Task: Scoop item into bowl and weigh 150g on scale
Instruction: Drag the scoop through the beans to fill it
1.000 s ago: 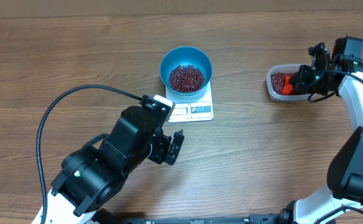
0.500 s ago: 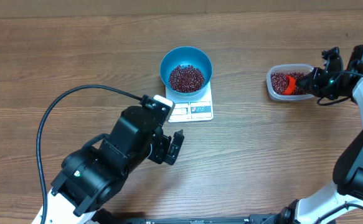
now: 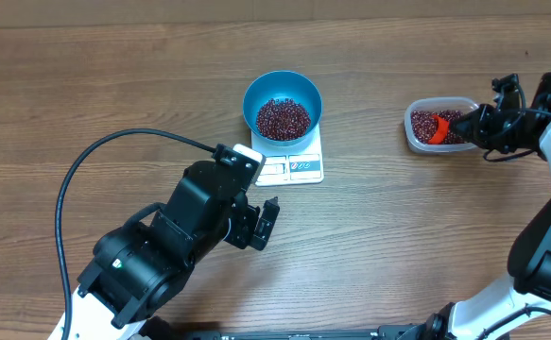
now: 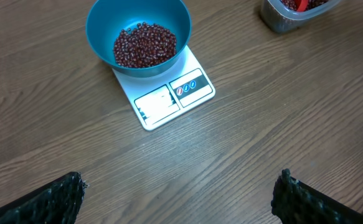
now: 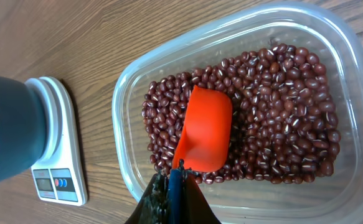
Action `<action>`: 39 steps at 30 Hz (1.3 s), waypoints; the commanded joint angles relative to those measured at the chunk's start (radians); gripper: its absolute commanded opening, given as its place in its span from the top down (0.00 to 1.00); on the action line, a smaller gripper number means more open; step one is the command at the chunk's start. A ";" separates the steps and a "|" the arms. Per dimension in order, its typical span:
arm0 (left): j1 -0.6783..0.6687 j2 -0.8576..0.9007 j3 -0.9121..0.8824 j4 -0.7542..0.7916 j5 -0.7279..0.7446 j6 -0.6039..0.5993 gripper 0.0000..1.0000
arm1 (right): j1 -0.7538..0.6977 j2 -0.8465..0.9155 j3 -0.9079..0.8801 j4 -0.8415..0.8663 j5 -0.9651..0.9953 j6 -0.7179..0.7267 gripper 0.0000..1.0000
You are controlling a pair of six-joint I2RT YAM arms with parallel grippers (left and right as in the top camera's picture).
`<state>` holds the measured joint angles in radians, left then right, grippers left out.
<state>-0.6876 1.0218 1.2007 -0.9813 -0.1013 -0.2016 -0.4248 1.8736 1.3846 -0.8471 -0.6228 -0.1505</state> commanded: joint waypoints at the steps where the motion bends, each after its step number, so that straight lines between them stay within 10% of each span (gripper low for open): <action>1: -0.006 0.005 -0.002 -0.002 -0.010 0.014 0.01 | 0.003 0.003 -0.011 -0.001 -0.075 -0.005 0.96; 39: -0.006 0.005 -0.002 -0.003 -0.010 0.014 0.01 | -0.047 0.075 -0.011 0.004 -0.122 0.000 0.96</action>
<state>-0.6876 1.0218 1.2007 -0.9813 -0.1013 -0.2020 -0.4690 1.9049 1.3834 -0.8455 -0.7040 -0.1501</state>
